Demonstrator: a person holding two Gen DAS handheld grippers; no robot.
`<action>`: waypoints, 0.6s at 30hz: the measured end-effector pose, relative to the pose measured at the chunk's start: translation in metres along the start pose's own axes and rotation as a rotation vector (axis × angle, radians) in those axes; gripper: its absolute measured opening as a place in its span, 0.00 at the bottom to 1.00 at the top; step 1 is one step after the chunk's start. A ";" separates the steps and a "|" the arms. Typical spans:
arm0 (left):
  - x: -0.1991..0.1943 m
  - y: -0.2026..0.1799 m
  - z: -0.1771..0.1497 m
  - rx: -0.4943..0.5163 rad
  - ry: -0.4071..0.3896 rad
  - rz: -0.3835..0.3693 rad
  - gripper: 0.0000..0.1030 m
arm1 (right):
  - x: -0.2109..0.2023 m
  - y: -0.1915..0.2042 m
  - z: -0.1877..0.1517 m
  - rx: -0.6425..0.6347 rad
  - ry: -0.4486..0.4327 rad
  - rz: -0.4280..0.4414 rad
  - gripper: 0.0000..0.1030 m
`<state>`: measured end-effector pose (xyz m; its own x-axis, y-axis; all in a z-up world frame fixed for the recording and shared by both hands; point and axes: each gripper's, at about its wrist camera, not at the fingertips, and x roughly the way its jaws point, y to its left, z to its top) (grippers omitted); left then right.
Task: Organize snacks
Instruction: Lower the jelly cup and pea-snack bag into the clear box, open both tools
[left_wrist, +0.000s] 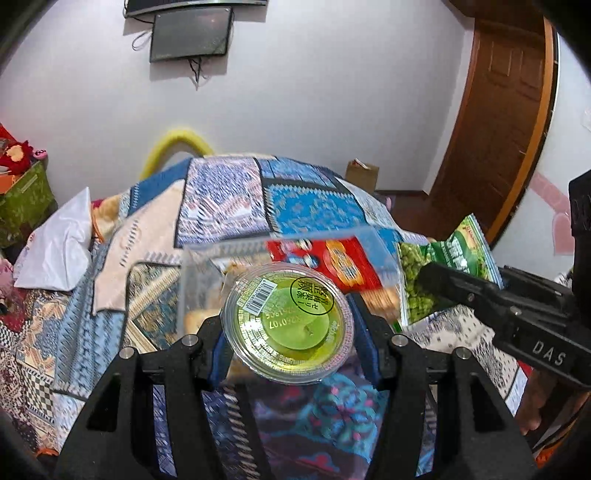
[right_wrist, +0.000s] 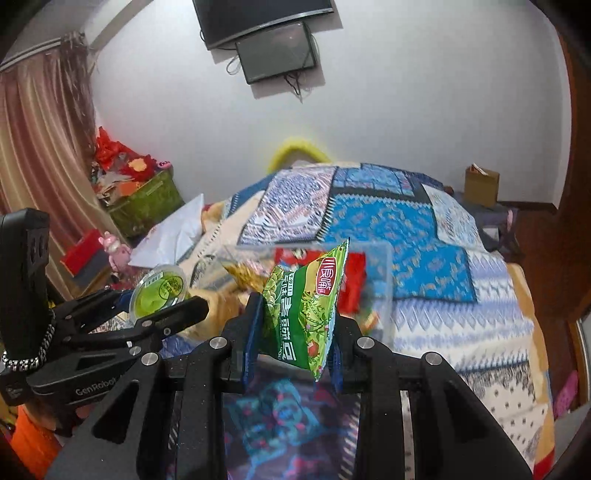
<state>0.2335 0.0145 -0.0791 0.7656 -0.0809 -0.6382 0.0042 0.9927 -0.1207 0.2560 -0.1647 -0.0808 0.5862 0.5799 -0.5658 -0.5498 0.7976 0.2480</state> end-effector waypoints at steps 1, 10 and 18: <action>0.002 0.005 0.005 -0.005 -0.006 0.007 0.54 | 0.005 0.002 0.004 -0.002 0.001 0.009 0.27; 0.025 0.037 0.027 -0.056 -0.016 0.046 0.54 | 0.040 0.015 0.024 -0.044 0.023 0.030 0.27; 0.061 0.063 0.027 -0.099 0.034 0.091 0.54 | 0.081 0.023 0.024 -0.052 0.083 0.047 0.27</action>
<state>0.2983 0.0746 -0.1054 0.7377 0.0044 -0.6751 -0.1291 0.9825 -0.1346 0.3051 -0.0948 -0.1022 0.5089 0.5992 -0.6180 -0.6069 0.7589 0.2360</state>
